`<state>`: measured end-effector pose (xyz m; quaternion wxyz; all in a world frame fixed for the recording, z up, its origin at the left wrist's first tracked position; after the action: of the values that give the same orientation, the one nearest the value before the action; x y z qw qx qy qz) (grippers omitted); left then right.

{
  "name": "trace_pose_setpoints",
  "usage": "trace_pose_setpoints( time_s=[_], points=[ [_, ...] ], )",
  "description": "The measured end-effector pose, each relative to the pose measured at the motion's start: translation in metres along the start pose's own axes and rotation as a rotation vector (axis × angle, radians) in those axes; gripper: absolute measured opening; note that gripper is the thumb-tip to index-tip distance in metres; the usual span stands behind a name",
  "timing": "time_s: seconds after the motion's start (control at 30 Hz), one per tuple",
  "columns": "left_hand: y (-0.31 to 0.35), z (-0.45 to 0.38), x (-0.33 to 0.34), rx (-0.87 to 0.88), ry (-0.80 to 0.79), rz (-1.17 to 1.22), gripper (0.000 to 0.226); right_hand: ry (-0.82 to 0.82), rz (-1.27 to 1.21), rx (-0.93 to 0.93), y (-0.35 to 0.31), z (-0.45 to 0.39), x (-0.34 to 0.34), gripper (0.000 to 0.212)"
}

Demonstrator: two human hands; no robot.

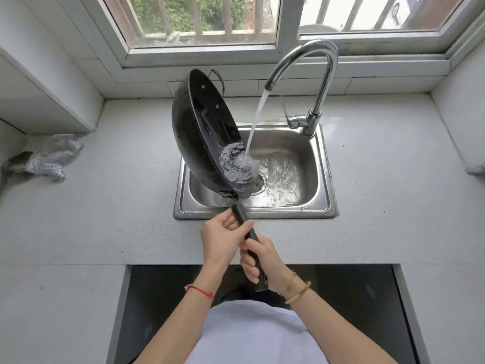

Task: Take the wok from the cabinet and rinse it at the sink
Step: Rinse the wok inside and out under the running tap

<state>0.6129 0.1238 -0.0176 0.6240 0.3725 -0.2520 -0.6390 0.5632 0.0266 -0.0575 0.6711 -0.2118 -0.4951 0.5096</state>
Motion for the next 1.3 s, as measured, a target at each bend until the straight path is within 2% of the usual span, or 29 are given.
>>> trace_pose_setpoints(
  time_s=[0.3,0.5,0.67,0.9,1.03,1.3],
  points=[
    [-0.006,0.002,0.002,0.016,-0.026,-0.024,0.053,0.028,-0.024,0.018,0.003,0.007,0.002,0.035],
    [-0.027,-0.007,0.005,-0.032,-0.053,-0.056,0.05,0.146,0.212,-0.031,0.011,0.014,-0.007,0.026],
    [-0.041,-0.016,0.018,-0.082,-0.152,-0.029,0.047,0.298,0.422,-0.054,0.015,0.018,-0.021,0.016],
    [-0.053,-0.026,0.034,-0.13,-0.306,0.012,0.043,0.436,0.542,-0.063,0.014,0.02,-0.031,0.016],
    [-0.063,-0.034,0.042,-0.173,-0.392,0.008,0.042,0.478,0.604,-0.072,0.015,0.022,-0.037,0.018],
    [-0.077,-0.038,0.047,-0.236,-0.465,0.052,0.04,0.506,0.667,-0.062,0.023,0.021,-0.045,0.019]
  ],
)
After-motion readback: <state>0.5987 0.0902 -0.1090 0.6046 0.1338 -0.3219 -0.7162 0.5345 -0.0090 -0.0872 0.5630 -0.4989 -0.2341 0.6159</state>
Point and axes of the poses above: each hand's wrist, its own z-axis away from the middle knuckle, its own x-axis out of the palm, y = z × x, the point moved 6 cm from there along -z, towards the middle knuckle, and after that the axes turned 10 degrees about -x, right-handed, at the moved point
